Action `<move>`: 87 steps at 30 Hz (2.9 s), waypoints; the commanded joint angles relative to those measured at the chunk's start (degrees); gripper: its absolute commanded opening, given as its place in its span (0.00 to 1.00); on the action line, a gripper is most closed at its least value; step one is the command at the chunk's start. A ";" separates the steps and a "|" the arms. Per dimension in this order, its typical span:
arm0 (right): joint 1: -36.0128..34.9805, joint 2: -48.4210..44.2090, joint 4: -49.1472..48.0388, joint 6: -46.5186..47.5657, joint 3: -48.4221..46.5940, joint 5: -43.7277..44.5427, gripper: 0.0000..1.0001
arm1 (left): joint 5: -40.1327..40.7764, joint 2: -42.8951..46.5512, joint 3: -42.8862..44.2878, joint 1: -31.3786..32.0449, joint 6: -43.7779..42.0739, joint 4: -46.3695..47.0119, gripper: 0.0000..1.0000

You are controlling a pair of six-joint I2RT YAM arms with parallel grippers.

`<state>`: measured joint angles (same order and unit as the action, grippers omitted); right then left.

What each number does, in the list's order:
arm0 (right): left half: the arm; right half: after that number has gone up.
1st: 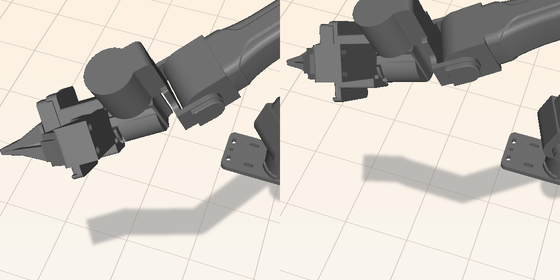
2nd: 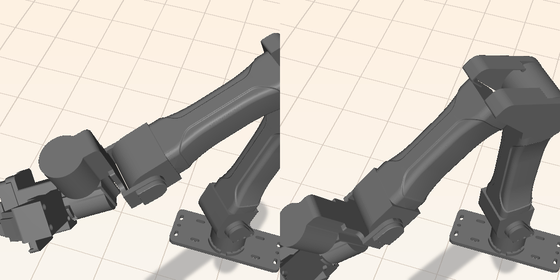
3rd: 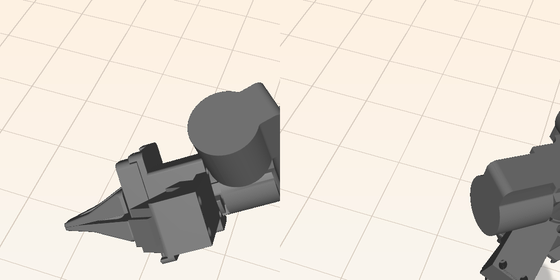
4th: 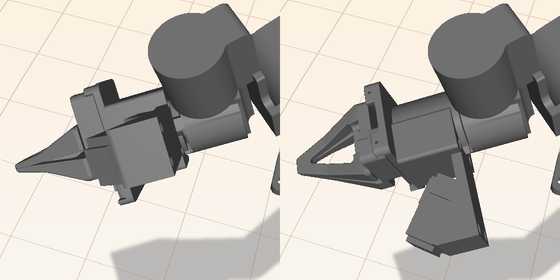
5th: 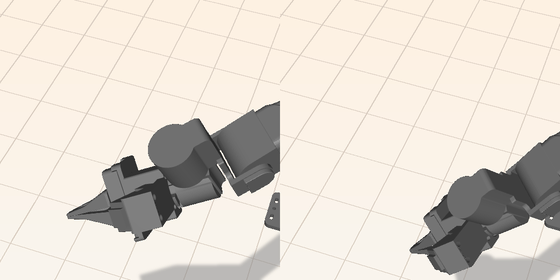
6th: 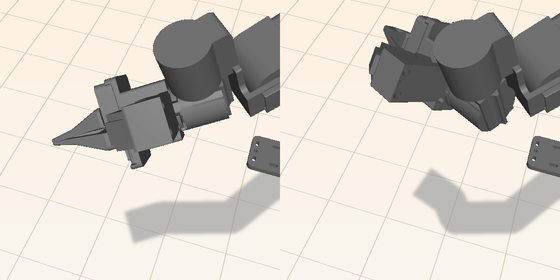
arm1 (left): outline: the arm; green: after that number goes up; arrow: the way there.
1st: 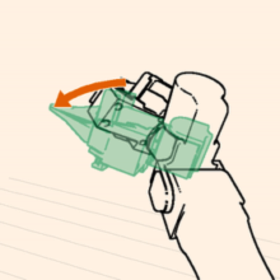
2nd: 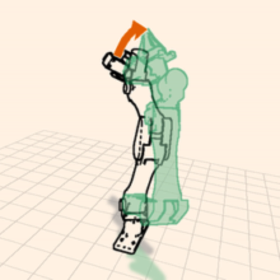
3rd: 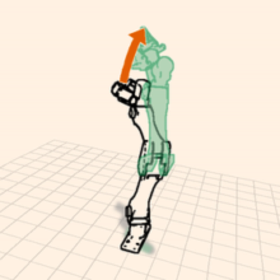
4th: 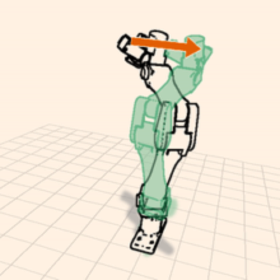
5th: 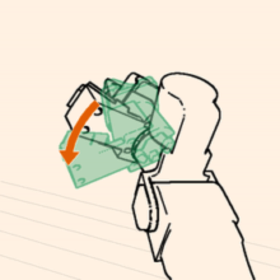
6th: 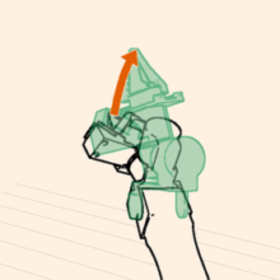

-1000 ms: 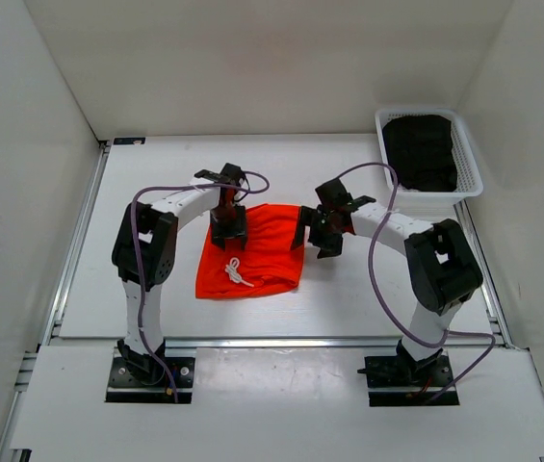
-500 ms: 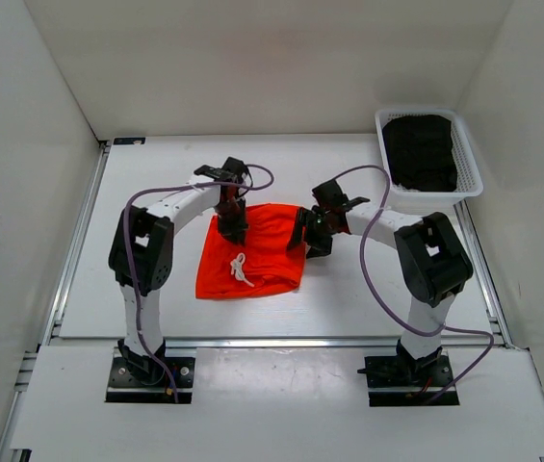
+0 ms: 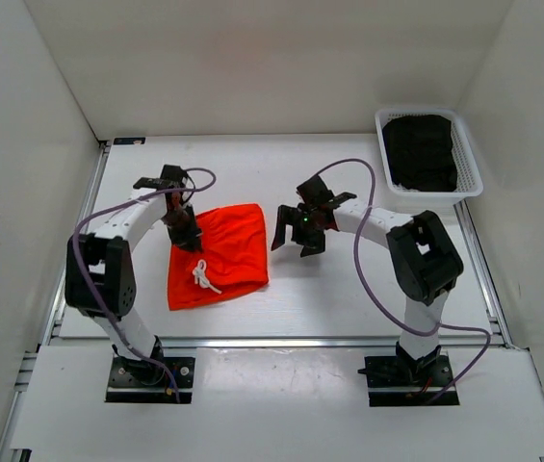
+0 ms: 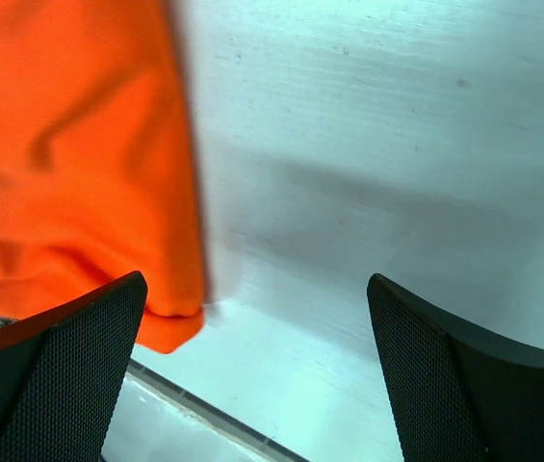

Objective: Fold and stack the shorts
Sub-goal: Fold the shorts

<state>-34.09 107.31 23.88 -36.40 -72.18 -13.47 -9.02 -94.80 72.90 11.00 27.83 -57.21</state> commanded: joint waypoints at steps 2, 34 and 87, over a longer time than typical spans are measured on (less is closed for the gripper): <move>-1.60 3.79 -3.56 1.51 -1.65 -4.09 1.00 | 2.15 -5.21 -3.91 -2.56 0.55 4.73 0.10; -5.82 -12.38 12.42 -1.65 4.42 23.32 1.00 | 1.28 -6.79 1.90 10.18 3.45 3.33 0.10; 6.93 -42.78 23.49 3.19 8.18 42.56 1.00 | 12.18 28.86 3.45 6.84 3.52 -2.12 0.93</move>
<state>-27.70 66.39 41.50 -32.82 -67.75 24.38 1.98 -70.61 86.08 18.48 28.05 -59.83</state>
